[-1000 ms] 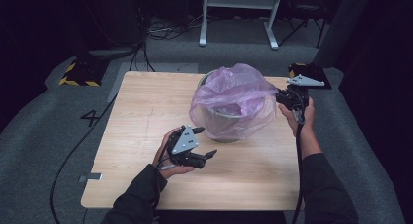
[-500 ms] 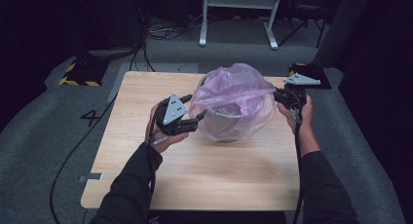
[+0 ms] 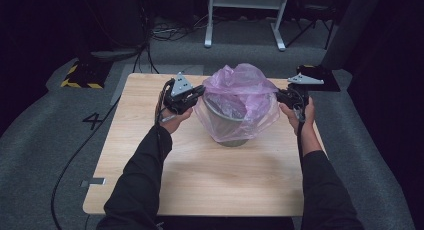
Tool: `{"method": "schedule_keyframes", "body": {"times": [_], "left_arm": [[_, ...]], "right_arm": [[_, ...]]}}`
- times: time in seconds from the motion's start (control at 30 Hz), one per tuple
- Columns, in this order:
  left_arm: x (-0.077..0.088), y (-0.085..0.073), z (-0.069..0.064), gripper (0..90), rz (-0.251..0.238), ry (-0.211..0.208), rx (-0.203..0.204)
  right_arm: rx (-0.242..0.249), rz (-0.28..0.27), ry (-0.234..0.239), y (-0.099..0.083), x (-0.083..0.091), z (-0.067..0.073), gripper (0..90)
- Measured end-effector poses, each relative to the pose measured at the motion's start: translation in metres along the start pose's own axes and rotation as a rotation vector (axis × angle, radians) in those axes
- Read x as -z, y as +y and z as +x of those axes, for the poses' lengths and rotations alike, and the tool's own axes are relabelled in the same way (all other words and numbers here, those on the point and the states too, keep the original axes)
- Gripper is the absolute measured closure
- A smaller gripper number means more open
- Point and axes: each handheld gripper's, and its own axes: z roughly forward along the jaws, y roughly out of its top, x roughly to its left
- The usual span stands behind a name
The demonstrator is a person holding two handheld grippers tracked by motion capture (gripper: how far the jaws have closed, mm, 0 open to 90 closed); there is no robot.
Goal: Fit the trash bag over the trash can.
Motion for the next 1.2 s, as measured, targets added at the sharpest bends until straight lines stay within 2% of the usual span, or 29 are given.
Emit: {"method": "schedule_keyframes", "body": {"times": [0.1,0.17,0.3,0.43,0.6,0.63,0.73,0.83,0.93,1.03,1.1,1.2], "left_arm": [[-0.006,-0.001,0.005,88.6,-0.012,0.004,0.041],[-0.01,-0.002,0.009,88.9,-0.006,0.027,0.059],[-0.023,-0.008,0.014,89.4,0.04,0.048,0.07],[-0.03,-0.012,0.019,89.4,0.052,0.034,0.106],[-0.036,-0.014,0.024,89.6,0.036,0.014,0.145],[-0.036,-0.015,0.024,89.6,0.038,0.011,0.146],[-0.033,-0.015,0.024,89.7,0.046,-0.015,0.129],[-0.028,-0.017,0.021,89.7,0.044,-0.026,0.125],[-0.021,-0.018,0.018,89.7,0.043,-0.042,0.105],[-0.013,-0.021,0.015,89.7,0.036,-0.068,0.113],[-0.008,-0.022,0.01,89.7,0.036,-0.078,0.102],[0.001,-0.024,0.003,89.7,0.037,-0.117,0.065]], "right_arm": [[-0.019,0.007,0.01,-0.004,-0.008,-0.002,88.4],[-0.031,0.013,0.021,-0.006,-0.011,-0.003,88.4],[-0.035,0.019,0.042,-0.008,-0.013,-0.001,88.6],[-0.045,0.015,0.072,-0.011,-0.015,-0.003,88.7],[-0.052,0.014,0.103,-0.015,-0.02,-0.003,89.2],[-0.047,0.007,0.116,-0.017,-0.021,-0.002,89.6],[-0.036,-0.033,0.112,-0.021,-0.019,0.0,90.0],[-0.07,-0.059,0.164,-0.028,-0.016,-0.002,90.0],[-0.053,-0.057,0.174,-0.03,-0.012,0.001,90.0],[-0.039,-0.054,0.209,-0.033,-0.006,0.004,90.0],[-0.029,-0.054,0.222,-0.035,-0.002,0.006,90.0],[-0.009,-0.043,0.25,-0.038,0.006,0.005,90.0]]}}
